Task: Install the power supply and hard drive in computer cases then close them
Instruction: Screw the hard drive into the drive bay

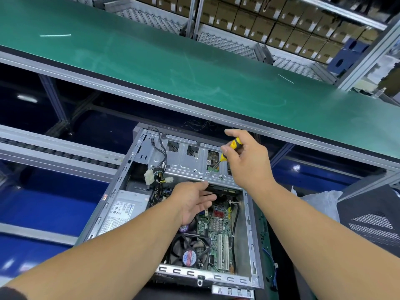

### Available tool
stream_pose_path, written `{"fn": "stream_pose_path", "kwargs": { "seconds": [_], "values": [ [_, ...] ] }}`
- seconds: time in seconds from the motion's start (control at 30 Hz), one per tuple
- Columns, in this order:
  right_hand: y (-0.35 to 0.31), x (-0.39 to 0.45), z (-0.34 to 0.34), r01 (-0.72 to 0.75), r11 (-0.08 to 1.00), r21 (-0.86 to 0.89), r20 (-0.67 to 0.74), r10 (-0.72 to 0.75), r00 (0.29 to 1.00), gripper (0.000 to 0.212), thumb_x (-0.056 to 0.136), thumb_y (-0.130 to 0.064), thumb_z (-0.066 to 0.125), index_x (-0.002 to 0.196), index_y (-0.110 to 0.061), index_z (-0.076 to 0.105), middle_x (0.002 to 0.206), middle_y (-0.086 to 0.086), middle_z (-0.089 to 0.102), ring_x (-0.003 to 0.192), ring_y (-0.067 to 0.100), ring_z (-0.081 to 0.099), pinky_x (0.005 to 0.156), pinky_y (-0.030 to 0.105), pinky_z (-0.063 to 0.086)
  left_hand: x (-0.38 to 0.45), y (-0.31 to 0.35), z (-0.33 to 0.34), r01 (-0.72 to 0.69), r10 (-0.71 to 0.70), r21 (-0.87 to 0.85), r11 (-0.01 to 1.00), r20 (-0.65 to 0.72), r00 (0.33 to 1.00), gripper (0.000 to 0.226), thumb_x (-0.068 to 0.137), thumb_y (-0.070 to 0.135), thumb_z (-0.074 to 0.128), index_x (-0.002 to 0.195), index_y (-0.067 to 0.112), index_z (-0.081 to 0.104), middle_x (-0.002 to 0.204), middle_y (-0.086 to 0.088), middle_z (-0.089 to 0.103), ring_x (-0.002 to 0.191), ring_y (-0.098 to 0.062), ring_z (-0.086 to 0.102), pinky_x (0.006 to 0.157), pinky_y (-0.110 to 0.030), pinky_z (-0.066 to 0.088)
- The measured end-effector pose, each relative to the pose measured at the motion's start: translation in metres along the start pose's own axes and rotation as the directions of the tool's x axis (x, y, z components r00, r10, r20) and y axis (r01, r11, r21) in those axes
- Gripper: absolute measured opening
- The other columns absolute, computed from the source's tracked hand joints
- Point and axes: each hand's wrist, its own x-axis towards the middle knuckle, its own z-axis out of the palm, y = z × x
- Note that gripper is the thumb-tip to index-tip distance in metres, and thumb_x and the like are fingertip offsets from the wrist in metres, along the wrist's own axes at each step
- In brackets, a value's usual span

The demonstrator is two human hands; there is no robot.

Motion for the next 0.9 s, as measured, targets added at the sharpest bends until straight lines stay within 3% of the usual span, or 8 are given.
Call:
{"fn": "stream_pose_path", "kwargs": {
  "seconds": [0.13, 0.37, 0.5, 0.63, 0.7, 0.77, 0.8, 0.9],
  "values": [
    [-0.004, 0.006, -0.001, 0.018, 0.998, -0.052, 0.04, -0.016, 0.999, 0.034, 0.098, -0.031, 0.067, 0.129, -0.043, 0.057, 0.083, -0.008, 0.066, 0.076, 0.015, 0.064, 0.072, 0.038, 0.057, 0.002, -0.001, 0.002, -0.035, 0.036, 0.029, 0.999, -0.038, 0.999, 0.021, 0.101, 0.02, 0.065, 0.113, 0.006, 0.055, 0.111, -0.021, 0.07, 0.096, -0.027, 0.076, 0.063, -0.028, 0.056],
    [-0.02, 0.016, 0.007, 0.142, 0.974, -0.175, 0.144, -0.117, 0.983, 0.038, 0.097, -0.034, 0.069, 0.133, -0.039, 0.058, 0.086, -0.009, 0.063, 0.077, 0.011, 0.06, 0.069, 0.034, 0.053, 0.008, -0.004, 0.0, -0.092, 0.096, 0.063, 0.994, -0.065, 0.993, 0.032, 0.099, 0.022, 0.068, 0.119, 0.002, 0.051, 0.112, -0.023, 0.071, 0.087, -0.023, 0.078, 0.059, -0.027, 0.055],
    [-0.022, 0.027, 0.007, 0.071, 0.952, -0.297, 0.091, -0.046, 0.995, 0.04, 0.095, -0.043, 0.07, 0.133, -0.037, 0.061, 0.077, -0.014, 0.056, 0.072, 0.009, 0.055, 0.061, 0.027, 0.039, 0.01, -0.005, 0.0, -0.109, 0.114, 0.072, 0.991, -0.071, 0.991, 0.026, 0.099, 0.022, 0.069, 0.109, 0.004, 0.053, 0.103, -0.021, 0.073, 0.085, -0.024, 0.078, 0.057, -0.027, 0.054],
    [-0.03, 0.03, 0.006, 0.112, 0.876, -0.469, 0.084, -0.082, 0.993, 0.045, 0.098, -0.049, 0.062, 0.141, -0.034, 0.057, 0.081, -0.014, 0.056, 0.085, 0.019, 0.061, 0.07, 0.03, 0.044, 0.014, -0.006, 0.0, -0.118, 0.123, 0.072, 0.99, -0.078, 0.989, 0.029, 0.097, 0.022, 0.07, 0.111, 0.003, 0.053, 0.104, -0.023, 0.072, 0.083, -0.024, 0.078, 0.052, -0.025, 0.054],
    [-0.032, 0.031, 0.006, 0.116, 0.938, -0.327, 0.196, -0.052, 0.979, 0.051, 0.103, -0.037, 0.058, 0.152, -0.039, 0.045, 0.097, -0.016, 0.062, 0.089, 0.014, 0.061, 0.073, 0.027, 0.046, 0.016, -0.006, -0.001, -0.118, 0.123, 0.064, 0.991, -0.08, 0.989, 0.031, 0.096, 0.021, 0.072, 0.112, 0.003, 0.052, 0.096, -0.021, 0.073, 0.083, -0.025, 0.078, 0.052, -0.026, 0.054],
    [-0.032, 0.033, 0.006, 0.012, 0.993, -0.117, 0.312, 0.026, 0.95, 0.056, 0.103, -0.023, 0.057, 0.154, -0.041, 0.04, 0.111, -0.014, 0.063, 0.089, 0.012, 0.06, 0.07, 0.014, 0.046, 0.017, -0.007, -0.001, -0.119, 0.122, 0.045, 0.992, -0.081, 0.989, 0.031, 0.095, 0.02, 0.073, 0.111, 0.003, 0.051, 0.088, -0.017, 0.071, 0.085, -0.028, 0.078, 0.057, -0.028, 0.054],
    [-0.031, 0.035, 0.007, -0.001, 0.992, -0.128, 0.301, 0.039, 0.953, 0.055, 0.103, -0.022, 0.058, 0.152, -0.041, 0.044, 0.106, -0.012, 0.063, 0.085, 0.013, 0.06, 0.067, 0.016, 0.046, 0.018, -0.007, -0.001, -0.12, 0.122, 0.035, 0.992, -0.079, 0.989, 0.032, 0.095, 0.019, 0.073, 0.111, 0.003, 0.051, 0.086, -0.015, 0.07, 0.086, -0.029, 0.078, 0.06, -0.03, 0.054],
    [-0.033, 0.034, 0.009, 0.018, 0.927, -0.375, 0.129, 0.033, 0.991, 0.046, 0.098, -0.04, 0.066, 0.143, -0.034, 0.055, 0.088, -0.009, 0.057, 0.088, 0.02, 0.059, 0.072, 0.028, 0.041, 0.019, -0.007, 0.0, -0.121, 0.123, 0.031, 0.992, -0.076, 0.989, 0.035, 0.094, 0.018, 0.074, 0.113, 0.003, 0.049, 0.09, -0.014, 0.068, 0.086, -0.029, 0.078, 0.061, -0.031, 0.054]
  ]
}}
